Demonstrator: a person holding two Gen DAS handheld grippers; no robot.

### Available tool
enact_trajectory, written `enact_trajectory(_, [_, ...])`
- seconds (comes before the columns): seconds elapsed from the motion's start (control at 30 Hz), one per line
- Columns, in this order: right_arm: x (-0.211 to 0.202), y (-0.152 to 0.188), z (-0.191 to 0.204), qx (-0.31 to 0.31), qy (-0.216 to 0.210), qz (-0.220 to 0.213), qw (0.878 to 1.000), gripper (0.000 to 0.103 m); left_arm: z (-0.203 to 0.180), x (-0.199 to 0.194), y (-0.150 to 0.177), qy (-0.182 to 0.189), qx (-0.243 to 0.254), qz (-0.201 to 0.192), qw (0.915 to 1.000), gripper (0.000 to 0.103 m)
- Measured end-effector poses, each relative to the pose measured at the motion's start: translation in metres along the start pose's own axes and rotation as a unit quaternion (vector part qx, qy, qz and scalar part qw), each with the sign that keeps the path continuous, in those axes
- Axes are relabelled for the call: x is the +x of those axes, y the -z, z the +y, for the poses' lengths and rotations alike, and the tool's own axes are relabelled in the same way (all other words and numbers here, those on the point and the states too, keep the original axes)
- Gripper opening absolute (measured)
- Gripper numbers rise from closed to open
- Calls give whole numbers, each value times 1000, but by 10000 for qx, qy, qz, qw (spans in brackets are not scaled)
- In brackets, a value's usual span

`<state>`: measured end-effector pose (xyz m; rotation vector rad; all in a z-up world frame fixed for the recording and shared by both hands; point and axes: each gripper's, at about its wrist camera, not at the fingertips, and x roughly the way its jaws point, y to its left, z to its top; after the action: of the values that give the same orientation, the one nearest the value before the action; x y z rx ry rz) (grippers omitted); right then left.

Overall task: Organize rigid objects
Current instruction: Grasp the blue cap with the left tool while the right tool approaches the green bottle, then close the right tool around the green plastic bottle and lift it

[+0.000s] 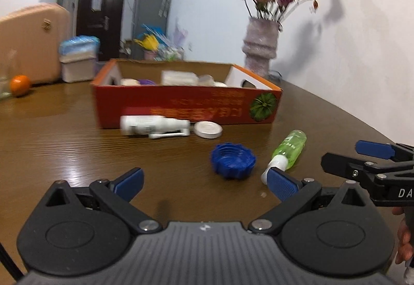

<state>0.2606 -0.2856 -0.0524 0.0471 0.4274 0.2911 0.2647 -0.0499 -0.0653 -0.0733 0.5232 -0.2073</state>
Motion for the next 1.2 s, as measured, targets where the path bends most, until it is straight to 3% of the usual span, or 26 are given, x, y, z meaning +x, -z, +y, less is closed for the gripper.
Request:
enact_trajectory(0.13, [24, -6, -19, 265, -247, 173, 9992, 101, -7, 38, -13, 290, -98, 305, 9991, 100])
enact_trajectory(0.27, [50, -11, -35, 700, -440, 374, 9959, 97, -9, 65, -21, 478, -165, 535, 9973, 79])
enact_trajectory(0.4, [79, -14, -44, 1077, -527, 768, 9898, 83, -12, 80, -24, 523, -192, 646, 9964, 57])
enact_trajectory(0.67, [110, -19, -41, 1048, -469, 991, 9884, 72, -5, 79, -24, 372, -277, 614, 9970, 56])
enact_trajectory(0.87, [119, -21, -29, 976, -632, 1046, 9877, 56, -3, 66, -21, 237, -221, 515, 9981, 56])
enact_trajectory(1.03, [122, -21, -5, 537, -668, 1136, 9898, 31, 5, 50, -15, 339, -397, 508, 9973, 56])
enact_trajectory(1.2, [110, -18, 14, 107, -381, 1104, 9931, 31, 18, 24, -8, 98, -554, 407, 9976, 56])
